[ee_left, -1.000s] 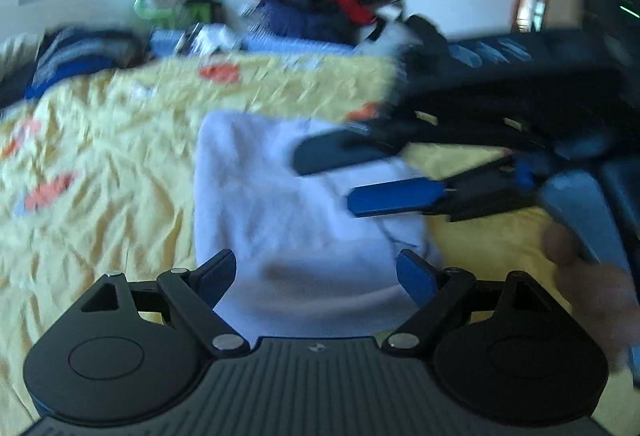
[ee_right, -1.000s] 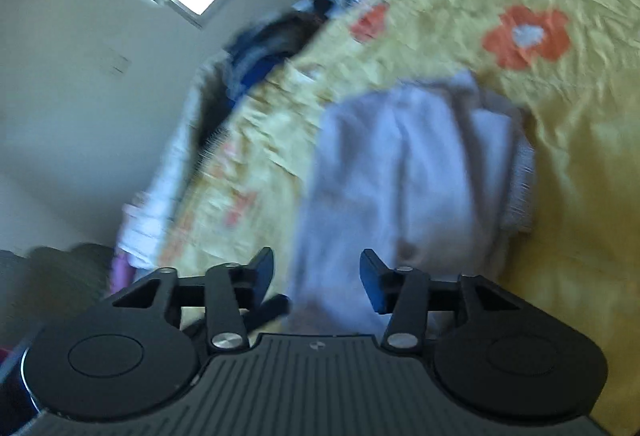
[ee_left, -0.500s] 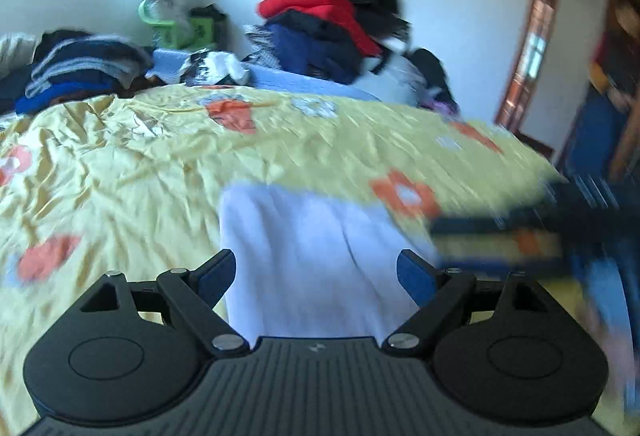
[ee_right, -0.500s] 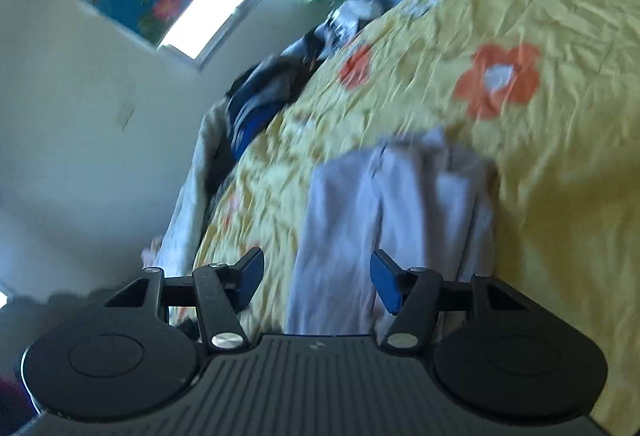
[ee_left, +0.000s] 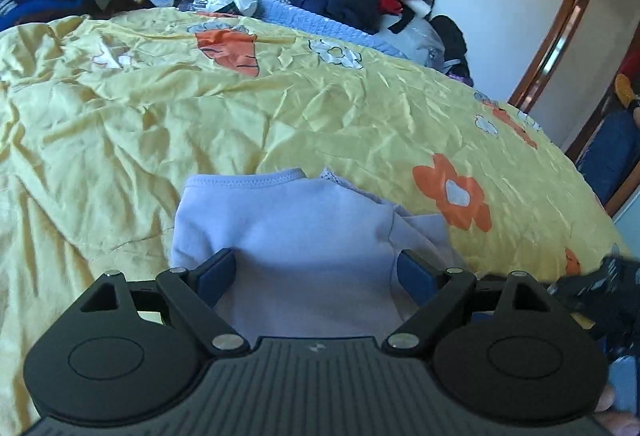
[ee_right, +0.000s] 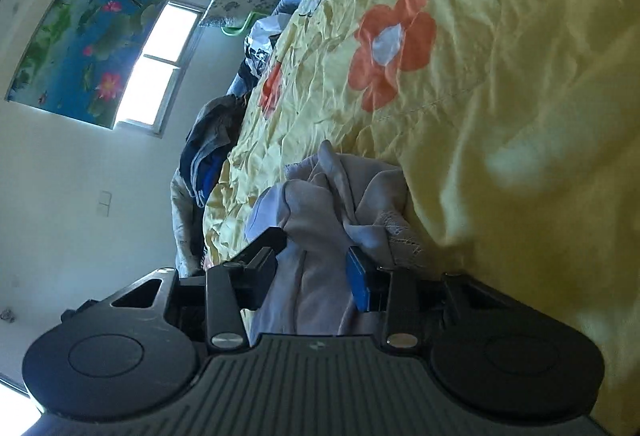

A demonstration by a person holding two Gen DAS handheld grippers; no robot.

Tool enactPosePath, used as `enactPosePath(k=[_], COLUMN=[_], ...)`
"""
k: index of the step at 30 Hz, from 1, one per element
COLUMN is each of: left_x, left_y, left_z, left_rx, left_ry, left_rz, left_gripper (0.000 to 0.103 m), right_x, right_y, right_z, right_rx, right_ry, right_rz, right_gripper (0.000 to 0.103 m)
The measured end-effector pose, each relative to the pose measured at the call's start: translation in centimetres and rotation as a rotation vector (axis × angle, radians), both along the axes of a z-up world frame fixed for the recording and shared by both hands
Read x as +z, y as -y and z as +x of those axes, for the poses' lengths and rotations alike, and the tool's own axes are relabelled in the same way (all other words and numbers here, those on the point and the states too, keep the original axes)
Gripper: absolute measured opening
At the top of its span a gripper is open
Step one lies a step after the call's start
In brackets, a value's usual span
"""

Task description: Fold small clothes

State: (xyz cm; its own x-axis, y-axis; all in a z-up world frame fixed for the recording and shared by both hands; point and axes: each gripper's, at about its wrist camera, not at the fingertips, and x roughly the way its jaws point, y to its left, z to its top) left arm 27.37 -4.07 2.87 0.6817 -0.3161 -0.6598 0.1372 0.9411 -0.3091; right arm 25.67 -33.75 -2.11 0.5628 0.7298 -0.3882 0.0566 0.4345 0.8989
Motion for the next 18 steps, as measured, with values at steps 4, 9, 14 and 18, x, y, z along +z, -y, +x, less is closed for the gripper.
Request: enactPosePath(k=[4, 9, 14, 18], left_x=[3.2, 1.2, 1.4, 3.8], left_y=[-0.9, -0.1, 1.1, -3.0], left_z=[-4.3, -8.1, -9.8, -10.5], left_rx=[-0.017, -0.057, -0.066, 0.044], left_ry=[0.092, 0.055, 0.092, 0.109], left_rz=[-0.056, -0.018, 0.105, -0.047], left_gripper=[0.089, 0.089, 0.089, 0.089], right_x=[3.0, 1.9, 0.0, 2.6], right_y=[1.0, 0.5, 1.7, 4.3], right_z=[-1.5, -3.8, -5.5, -5.8], right_rx=[0.007, 0.043, 0.008, -0.028], right_ry=[0.084, 0.055, 0.0, 0.054], right_rz=[0.076, 0.137, 0.137, 0.019], right_gripper=[0.068, 0.079, 0.068, 0.078])
